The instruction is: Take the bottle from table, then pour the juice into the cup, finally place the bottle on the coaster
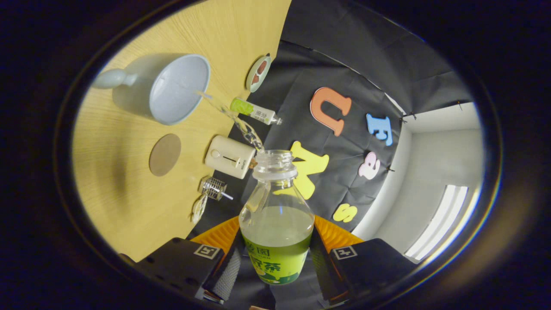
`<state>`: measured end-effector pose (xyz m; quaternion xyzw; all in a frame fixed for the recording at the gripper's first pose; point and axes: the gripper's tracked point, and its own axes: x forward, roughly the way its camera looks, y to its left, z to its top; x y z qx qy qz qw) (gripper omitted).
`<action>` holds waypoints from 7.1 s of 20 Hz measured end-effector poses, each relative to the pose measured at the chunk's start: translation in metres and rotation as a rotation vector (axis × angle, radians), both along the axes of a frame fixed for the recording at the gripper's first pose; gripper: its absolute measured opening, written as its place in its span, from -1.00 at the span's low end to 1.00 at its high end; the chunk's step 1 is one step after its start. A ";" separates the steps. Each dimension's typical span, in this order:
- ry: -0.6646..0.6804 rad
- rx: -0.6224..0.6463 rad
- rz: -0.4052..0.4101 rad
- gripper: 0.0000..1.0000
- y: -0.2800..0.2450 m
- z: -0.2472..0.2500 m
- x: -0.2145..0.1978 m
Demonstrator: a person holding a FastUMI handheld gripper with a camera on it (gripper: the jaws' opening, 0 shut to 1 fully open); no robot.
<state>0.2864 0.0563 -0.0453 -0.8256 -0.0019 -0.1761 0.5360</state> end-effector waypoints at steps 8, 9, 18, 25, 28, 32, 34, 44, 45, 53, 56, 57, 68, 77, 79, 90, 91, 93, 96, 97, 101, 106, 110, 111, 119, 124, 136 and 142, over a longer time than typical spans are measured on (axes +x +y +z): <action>-0.009 -0.081 -0.026 0.60 -0.003 0.009 0.002; -0.014 -0.092 -0.021 0.60 -0.001 0.011 0.001; -0.057 -0.153 -0.018 0.59 0.005 0.031 -0.005; -0.084 -0.167 -0.011 0.60 0.006 0.042 -0.005; -0.104 -0.188 -0.002 0.59 0.010 0.051 -0.008; -0.106 -0.236 0.020 0.59 0.020 0.056 -0.009; -0.094 -0.258 0.018 0.59 0.021 0.056 -0.006; -0.089 -0.316 0.024 0.59 0.036 0.059 0.001; -0.086 -0.323 0.024 0.59 0.037 0.058 0.000; -0.072 -0.385 0.037 0.59 0.051 0.053 -0.002; -0.058 -0.393 0.042 0.59 0.054 0.046 -0.002; -0.060 -0.402 0.047 0.59 0.055 0.045 -0.004; 0.059 -0.066 0.005 0.59 0.006 -0.005 0.007; 0.198 0.537 0.012 0.60 -0.031 -0.063 0.008; 0.211 0.736 0.036 0.60 -0.032 -0.069 0.005; 0.240 1.458 0.185 0.61 -0.030 -0.013 -0.010; 0.223 1.513 0.206 0.61 -0.030 -0.002 -0.010; 0.157 1.604 0.235 0.61 -0.033 0.022 -0.008; 0.089 1.762 0.273 0.60 -0.037 0.051 -0.007; 0.057 1.808 0.283 0.60 -0.041 0.061 -0.007; 0.003 1.881 0.332 0.60 -0.039 0.090 -0.004; 0.021 1.872 0.363 0.60 -0.021 0.094 0.002; 0.027 1.924 0.363 0.60 -0.008 0.078 0.011; 0.024 1.934 0.359 0.60 -0.007 0.072 0.015; 0.035 2.005 0.291 0.60 -0.007 -0.005 0.068; 0.100 2.043 0.214 0.63 -0.009 -0.068 0.107; 0.092 2.126 0.135 0.64 -0.024 -0.116 0.133; 0.155 2.155 0.085 0.74 -0.011 -0.127 0.126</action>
